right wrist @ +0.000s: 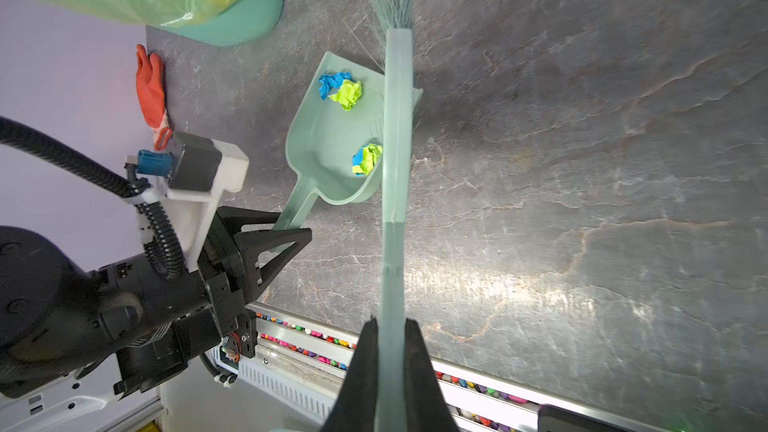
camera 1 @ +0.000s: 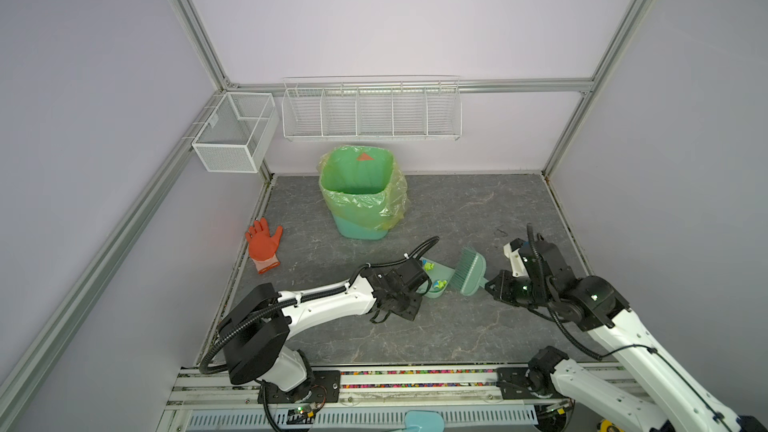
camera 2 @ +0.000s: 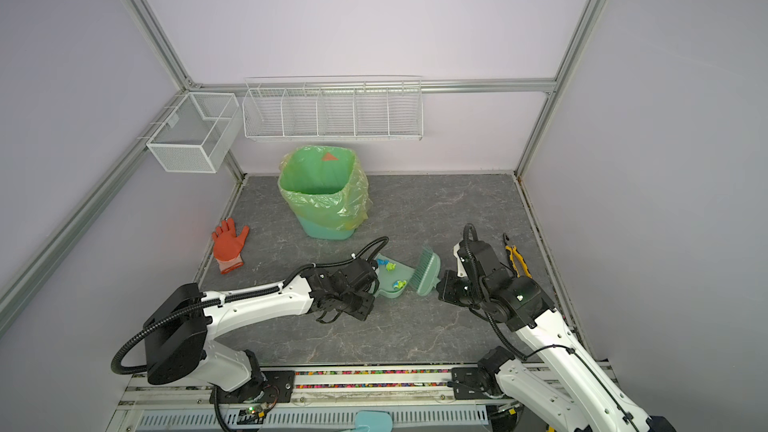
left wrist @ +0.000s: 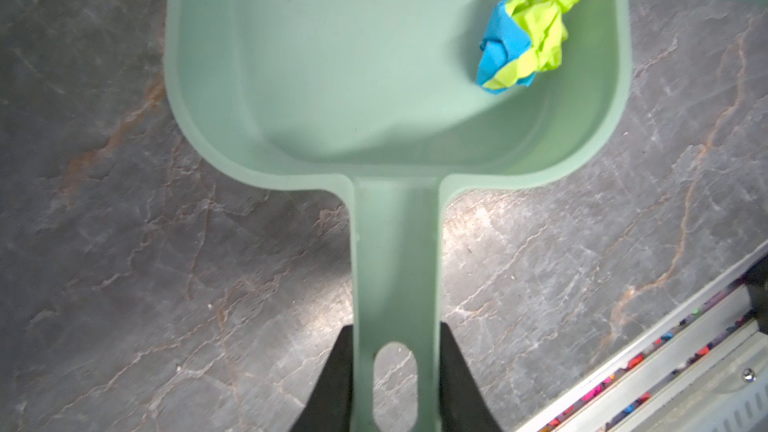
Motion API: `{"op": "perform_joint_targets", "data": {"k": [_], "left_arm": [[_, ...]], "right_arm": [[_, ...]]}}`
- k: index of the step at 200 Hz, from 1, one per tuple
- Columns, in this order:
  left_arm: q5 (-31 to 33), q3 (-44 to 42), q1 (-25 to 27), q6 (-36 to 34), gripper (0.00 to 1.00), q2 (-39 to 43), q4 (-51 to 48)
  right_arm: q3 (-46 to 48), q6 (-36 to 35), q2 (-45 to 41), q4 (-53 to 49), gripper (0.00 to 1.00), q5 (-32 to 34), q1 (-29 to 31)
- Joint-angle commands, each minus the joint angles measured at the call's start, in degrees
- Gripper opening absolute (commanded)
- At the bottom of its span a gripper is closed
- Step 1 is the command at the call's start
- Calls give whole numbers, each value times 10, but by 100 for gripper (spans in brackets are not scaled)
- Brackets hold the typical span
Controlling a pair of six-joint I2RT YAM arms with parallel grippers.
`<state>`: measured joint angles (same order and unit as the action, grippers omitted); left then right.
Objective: Sweep away the paper scraps from the table
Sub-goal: 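Lift the loaded dustpan with left gripper while right draws the brush back, then carry the dustpan over the green bin with the left gripper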
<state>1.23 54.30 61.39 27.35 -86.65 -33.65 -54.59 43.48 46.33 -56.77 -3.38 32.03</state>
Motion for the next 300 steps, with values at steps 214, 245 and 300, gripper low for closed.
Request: {"op": "perform_joint_targets", "data": {"k": [214, 245, 300], "left_arm": [[77, 168, -3, -56, 0, 49, -85], [90, 223, -5, -62, 0, 45, -104], [85, 295, -21, -72, 0, 31, -138]], "right_arm": [[-74, -96, 242, 97, 7, 15, -79], [-46, -88, 218, 108, 7, 28, -79], [-30, -90, 208, 103, 7, 36, -81]]}}
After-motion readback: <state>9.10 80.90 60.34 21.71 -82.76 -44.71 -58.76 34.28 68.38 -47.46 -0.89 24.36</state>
